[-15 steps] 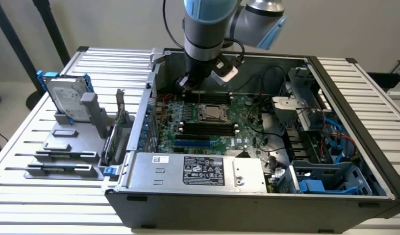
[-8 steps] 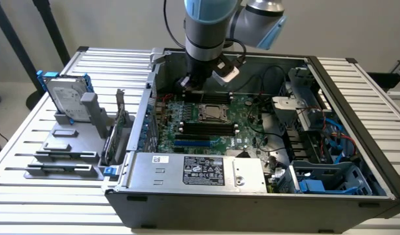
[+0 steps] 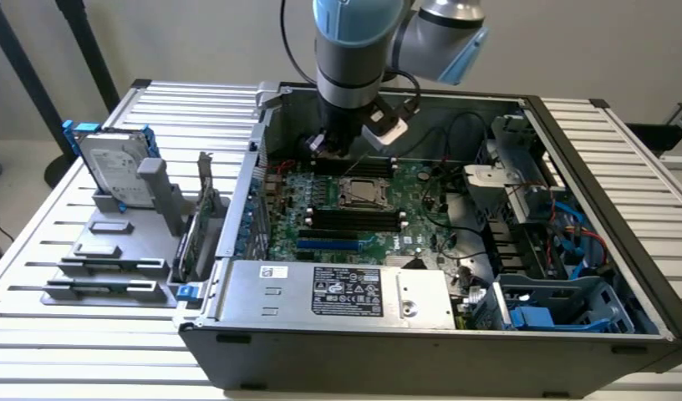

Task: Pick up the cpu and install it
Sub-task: 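Install the first cpu locking lever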

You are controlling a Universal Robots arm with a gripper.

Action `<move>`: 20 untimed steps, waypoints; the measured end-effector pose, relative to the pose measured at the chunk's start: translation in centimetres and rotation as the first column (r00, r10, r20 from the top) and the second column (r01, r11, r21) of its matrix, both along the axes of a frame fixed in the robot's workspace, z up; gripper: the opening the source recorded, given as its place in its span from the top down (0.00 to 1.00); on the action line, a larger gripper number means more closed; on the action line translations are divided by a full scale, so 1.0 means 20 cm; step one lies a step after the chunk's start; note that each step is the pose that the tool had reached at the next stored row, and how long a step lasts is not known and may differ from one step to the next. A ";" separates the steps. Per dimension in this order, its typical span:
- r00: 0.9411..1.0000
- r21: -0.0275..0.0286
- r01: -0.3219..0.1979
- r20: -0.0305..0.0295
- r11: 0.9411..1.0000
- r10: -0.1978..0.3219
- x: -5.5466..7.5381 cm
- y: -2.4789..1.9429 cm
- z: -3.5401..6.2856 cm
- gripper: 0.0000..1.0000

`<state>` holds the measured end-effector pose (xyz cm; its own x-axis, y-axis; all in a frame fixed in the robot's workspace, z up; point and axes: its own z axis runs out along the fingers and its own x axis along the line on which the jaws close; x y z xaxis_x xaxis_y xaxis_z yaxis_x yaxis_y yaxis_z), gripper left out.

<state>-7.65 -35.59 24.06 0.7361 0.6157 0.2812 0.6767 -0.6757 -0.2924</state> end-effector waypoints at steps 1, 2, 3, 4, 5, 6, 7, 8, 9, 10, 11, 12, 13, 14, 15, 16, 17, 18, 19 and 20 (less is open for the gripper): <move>1.000 -0.001 0.001 0.000 1.000 -0.001 0.00 0.000 -0.009 0.89; 1.000 -0.003 0.002 0.000 1.000 -0.002 0.00 0.000 -0.016 0.89; 1.000 -0.005 0.002 0.000 1.000 -0.002 0.00 0.000 -0.023 0.89; 1.000 -0.009 0.003 0.000 1.000 -0.003 0.00 0.000 -0.029 0.89; 1.000 -0.014 0.003 0.000 1.000 -0.003 0.00 0.000 -0.034 0.89; 1.000 -0.018 0.003 0.000 1.000 -0.003 0.00 0.000 -0.039 0.89; 1.000 -0.022 0.004 0.000 1.000 -0.004 0.00 0.001 -0.046 0.89; 1.000 -0.024 0.004 0.000 1.000 -0.004 0.00 0.002 -0.054 0.89; 1.000 -0.026 0.004 0.000 1.000 -0.004 0.00 0.003 -0.063 0.89; 1.000 -0.027 0.004 0.000 1.000 -0.004 0.00 0.005 -0.071 0.89; 1.000 -0.027 0.004 0.000 1.000 -0.004 0.00 0.006 -0.081 0.89; 1.000 -0.027 0.005 0.000 1.000 -0.005 0.00 0.006 -0.089 0.89; 1.000 -0.027 0.006 0.000 1.000 -0.006 0.00 0.007 -0.097 0.89; 1.000 -0.027 0.007 0.000 1.000 -0.007 0.00 0.008 -0.104 0.89; 1.000 -0.027 0.007 0.000 1.000 -0.007 0.00 0.010 -0.110 0.89; 1.000 -0.027 0.008 0.000 1.000 -0.008 0.00 0.012 -0.113 0.89; 1.000 -0.027 0.009 0.000 1.000 -0.009 0.00 0.016 -0.116 0.89; 1.000 -0.027 0.010 0.001 1.000 -0.010 0.01 0.021 -0.119 0.89; 1.000 -0.027 0.011 0.001 1.000 -0.011 0.01 0.027 -0.121 0.89; 1.000 -0.027 0.011 0.001 1.000 -0.011 0.01 0.031 -0.123 0.89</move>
<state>-7.44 -34.98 21.61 0.7426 0.6149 0.2656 0.6696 -0.6907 -0.2731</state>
